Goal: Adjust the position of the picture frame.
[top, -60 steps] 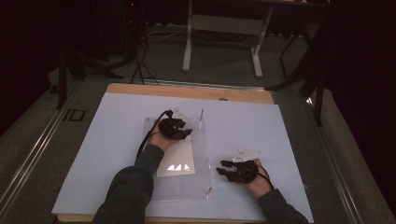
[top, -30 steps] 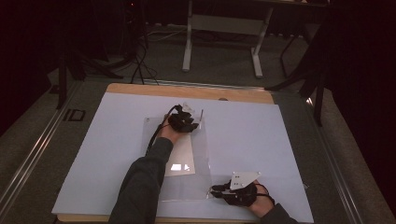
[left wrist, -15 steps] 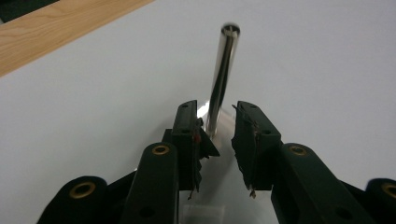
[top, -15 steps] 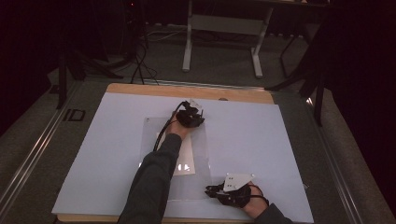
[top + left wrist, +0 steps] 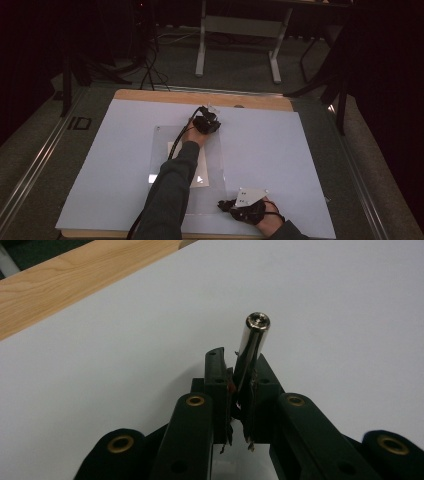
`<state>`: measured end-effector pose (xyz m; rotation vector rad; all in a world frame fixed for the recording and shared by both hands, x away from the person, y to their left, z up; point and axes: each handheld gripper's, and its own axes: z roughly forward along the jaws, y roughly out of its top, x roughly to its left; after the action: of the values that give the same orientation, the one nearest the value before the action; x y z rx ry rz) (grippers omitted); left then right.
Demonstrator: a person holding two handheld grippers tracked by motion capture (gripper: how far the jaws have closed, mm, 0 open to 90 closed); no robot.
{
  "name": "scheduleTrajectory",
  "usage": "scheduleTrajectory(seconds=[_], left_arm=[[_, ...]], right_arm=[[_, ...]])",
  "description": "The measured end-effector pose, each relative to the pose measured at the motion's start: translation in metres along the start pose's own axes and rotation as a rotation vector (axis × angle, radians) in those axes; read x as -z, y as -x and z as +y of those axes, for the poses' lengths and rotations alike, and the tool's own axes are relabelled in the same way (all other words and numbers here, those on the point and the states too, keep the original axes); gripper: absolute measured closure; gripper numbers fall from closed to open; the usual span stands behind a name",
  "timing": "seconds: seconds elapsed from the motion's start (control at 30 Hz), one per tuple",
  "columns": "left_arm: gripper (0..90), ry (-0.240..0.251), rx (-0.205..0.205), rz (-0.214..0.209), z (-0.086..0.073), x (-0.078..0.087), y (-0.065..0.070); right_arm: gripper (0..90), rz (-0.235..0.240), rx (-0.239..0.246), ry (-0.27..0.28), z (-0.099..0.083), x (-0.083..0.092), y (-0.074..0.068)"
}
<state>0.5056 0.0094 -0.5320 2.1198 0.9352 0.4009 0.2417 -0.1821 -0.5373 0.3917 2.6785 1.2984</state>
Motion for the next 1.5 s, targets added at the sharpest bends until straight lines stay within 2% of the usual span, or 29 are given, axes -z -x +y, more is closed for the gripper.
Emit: scheduleTrajectory(seconds=[0.13, 0.2, 0.3, 0.33, 0.37, 0.47, 0.5, 0.53, 0.57, 0.7, 0.77, 0.83, 0.87, 0.9, 1.0, 1.03, 1.07, 1.1, 1.2, 1.3, 1.33, 1.37, 1.4, 1.43, 1.47, 1.5], left_arm=[[83.0, 0.003, -0.002, 0.002, 0.0, 0.0, 0.0], [84.0, -0.004, -0.019, 0.017, 0.001, 0.0, 0.002], [84.7, -0.017, -0.035, 0.027, 0.002, 0.0, 0.003], [84.8, -0.029, -0.046, 0.032, 0.003, 0.001, 0.004], [84.9, -0.029, -0.046, 0.032, 0.003, 0.001, 0.004], [84.9, -0.041, -0.076, 0.053, 0.005, 0.001, 0.005], [84.9, -0.041, -0.076, 0.053, 0.005, 0.001, 0.005], [84.9, -0.05, -0.082, 0.067, 0.006, 0.002, 0.005], [84.9, -0.05, -0.082, 0.067, 0.006, 0.002, 0.005], [84.8, -0.066, -0.076, 0.078, 0.007, 0.009, -0.001], [84.8, -0.072, -0.068, 0.085, 0.007, 0.015, -0.006], [84.7, -0.078, -0.056, 0.09, 0.006, 0.022, -0.013], [84.7, -0.071, -0.043, 0.097, 0.004, 0.03, -0.02], [84.7, -0.071, -0.043, 0.097, 0.004, 0.03, -0.02], [84.6, -0.059, -0.009, 0.114, -0.002, 0.049, -0.036], [84.6, -0.059, -0.009, 0.114, -0.002, 0.049, -0.036], [84.6, -0.063, 0.003, 0.123, -0.006, 0.058, -0.043], [84.6, -0.063, 0.003, 0.123, -0.006, 0.058, -0.043], [84.7, -0.064, 0.022, 0.121, -0.012, 0.077, -0.056], [84.9, -0.07, 0.034, 0.115, -0.014, 0.086, -0.062], [85.0, -0.068, 0.046, 0.114, -0.017, 0.094, -0.066], [85.0, -0.068, 0.046, 0.114, -0.017, 0.094, -0.066], [85.1, -0.066, 0.058, 0.114, -0.019, 0.102, -0.07], [85.1, -0.066, 0.058, 0.114, -0.019, 0.102, -0.07], [85.2, -0.073, 0.064, 0.11, -0.023, 0.111, -0.074], [85.2, -0.073, 0.064, 0.11, -0.023, 0.111, -0.074]], right_arm=[[84.4, -0.003, -0.006, 0.005, 0.0, -0.001, 0.0], [85.0, -0.01, -0.012, 0.003, 0.001, -0.001, -0.001], [85.0, -0.004, -0.036, 0.006, 0.0, -0.001, 0.0], [84.7, -0.001, -0.06, 0.01, 0.0, -0.001, 0.0], [84.7, -0.001, -0.06, 0.01, 0.0, -0.001, 0.0], [84.2, 0.017, -0.107, 0.02, -0.001, 0.0, 0.003], [84.2, 0.017, -0.107, 0.02, -0.001, 0.0, 0.003], [83.9, 0.018, -0.135, 0.031, -0.001, 0.0, 0.005], [83.8, 0.018, -0.143, 0.029, -0.001, 0.001, 0.006], [83.4, 0.012, -0.16, 0.04, -0.001, 0.003, 0.008], [83.3, 0.007, -0.169, 0.045, -0.001, 0.006, 0.01], [82.8, -0.009, -0.19, 0.062, -0.001, 0.012, 0.013], [82.3, -0.018, -0.202, 0.069, -0.001, 0.013, 0.014], [81.9, -0.023, -0.222, 0.083, -0.001, 0.015, 0.016], [81.1, -0.047, -0.249, 0.105, 0.0, 0.022, 0.023], [80.9, -0.048, -0.26, 0.115, 0.0, 0.024, 0.027], [80.9, -0.063, -0.265, 0.118, 0.0, 0.026, 0.03], [80.9, -0.063, -0.265, 0.118, 0.0, 0.026, 0.03], [80.8, -0.108, -0.279, 0.144, 0.004, 0.036, 0.041], [81.0, -0.141, -0.294, 0.162, 0.007, 0.044, 0.05], [80.9, -0.151, -0.298, 0.169, 0.008, 0.046, 0.053], [80.9, -0.151, -0.298, 0.169, 0.008, 0.046, 0.053], [80.5, -0.18, -0.311, 0.18, 0.01, 0.05, 0.061], [80.3, -0.19, -0.325, 0.187, 0.01, 0.052, 0.066], [80.2, -0.197, -0.329, 0.195, 0.01, 0.054, 0.071], [80.2, -0.197, -0.329, 0.195, 0.01, 0.054, 0.071]])
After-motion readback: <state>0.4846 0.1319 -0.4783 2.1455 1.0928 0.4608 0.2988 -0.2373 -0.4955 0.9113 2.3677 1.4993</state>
